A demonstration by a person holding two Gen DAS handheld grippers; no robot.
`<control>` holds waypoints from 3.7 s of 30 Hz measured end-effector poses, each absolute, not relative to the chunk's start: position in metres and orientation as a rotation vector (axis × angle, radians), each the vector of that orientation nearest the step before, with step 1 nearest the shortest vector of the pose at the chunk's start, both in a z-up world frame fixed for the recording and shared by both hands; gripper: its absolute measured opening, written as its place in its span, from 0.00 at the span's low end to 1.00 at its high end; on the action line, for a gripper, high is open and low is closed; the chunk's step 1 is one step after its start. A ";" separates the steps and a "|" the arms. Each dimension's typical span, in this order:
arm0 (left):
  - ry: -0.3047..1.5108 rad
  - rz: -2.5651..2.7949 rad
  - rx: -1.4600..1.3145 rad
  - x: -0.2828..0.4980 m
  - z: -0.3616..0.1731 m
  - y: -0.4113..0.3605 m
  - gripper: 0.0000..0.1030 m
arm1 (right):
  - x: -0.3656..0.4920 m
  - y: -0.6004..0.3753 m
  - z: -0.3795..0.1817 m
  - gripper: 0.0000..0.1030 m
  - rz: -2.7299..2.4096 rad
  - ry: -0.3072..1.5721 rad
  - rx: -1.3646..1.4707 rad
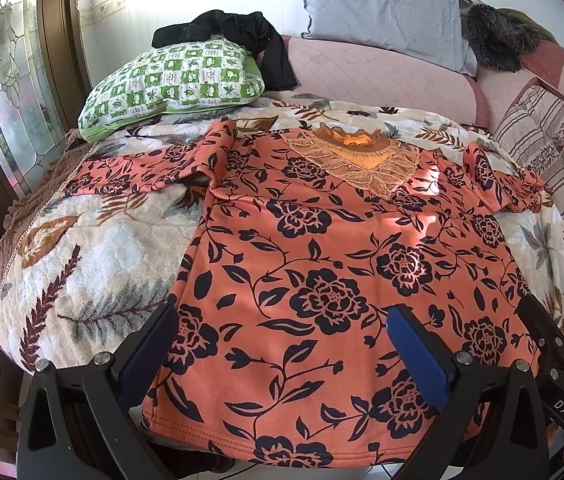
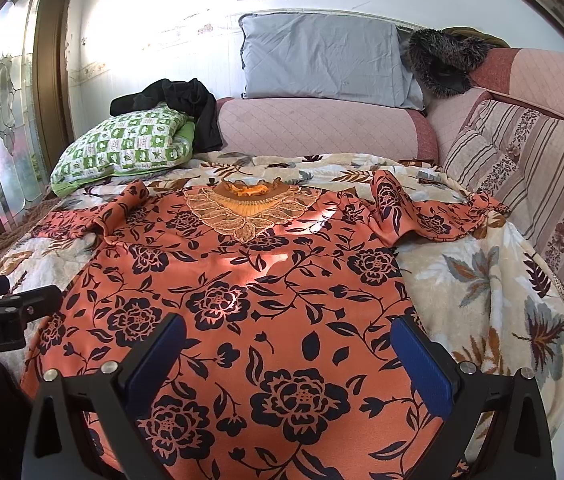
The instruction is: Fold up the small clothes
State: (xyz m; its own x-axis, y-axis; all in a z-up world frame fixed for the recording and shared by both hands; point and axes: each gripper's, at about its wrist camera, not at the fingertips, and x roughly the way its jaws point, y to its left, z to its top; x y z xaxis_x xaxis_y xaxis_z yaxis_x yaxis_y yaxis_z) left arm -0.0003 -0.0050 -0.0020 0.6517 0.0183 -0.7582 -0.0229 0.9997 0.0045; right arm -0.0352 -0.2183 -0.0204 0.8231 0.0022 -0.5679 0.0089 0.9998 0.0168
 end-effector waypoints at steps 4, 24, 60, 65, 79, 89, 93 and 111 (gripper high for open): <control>0.860 0.023 -0.006 -0.001 -0.002 -0.005 1.00 | -0.035 -0.218 -0.020 1.00 -0.003 0.604 0.019; 0.864 0.022 -0.005 -0.001 -0.005 -0.006 1.00 | -0.035 -0.220 -0.021 1.00 -0.005 0.603 0.016; 1.032 0.038 -0.068 0.096 -0.110 0.077 1.00 | 0.297 -0.710 -0.090 0.64 -0.386 0.711 0.936; 1.014 0.006 -0.120 0.093 -0.110 0.085 1.00 | 0.320 -0.707 -0.080 0.08 -0.400 0.741 0.840; 0.844 0.001 -0.419 0.069 -0.072 0.159 1.00 | 0.296 -0.334 0.178 0.07 0.269 0.428 0.419; 0.759 -0.005 -0.431 0.057 -0.058 0.171 1.00 | 0.318 -0.098 -0.070 1.00 0.428 1.007 0.387; 0.751 0.004 -0.436 0.056 -0.058 0.172 1.00 | 0.289 -0.144 -0.100 1.00 0.419 1.037 0.523; 0.680 0.068 -0.709 0.125 -0.037 0.273 1.00 | 0.220 -0.356 -0.054 0.98 0.367 0.766 0.784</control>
State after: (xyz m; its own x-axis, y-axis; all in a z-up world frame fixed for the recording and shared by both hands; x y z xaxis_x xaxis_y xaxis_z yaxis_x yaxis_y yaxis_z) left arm 0.1253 0.2730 -0.0374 0.7846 -0.1646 -0.5978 -0.2802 0.7660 -0.5786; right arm 0.2197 -0.3564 -0.0541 0.6778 0.5590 -0.4776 -0.0223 0.6649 0.7466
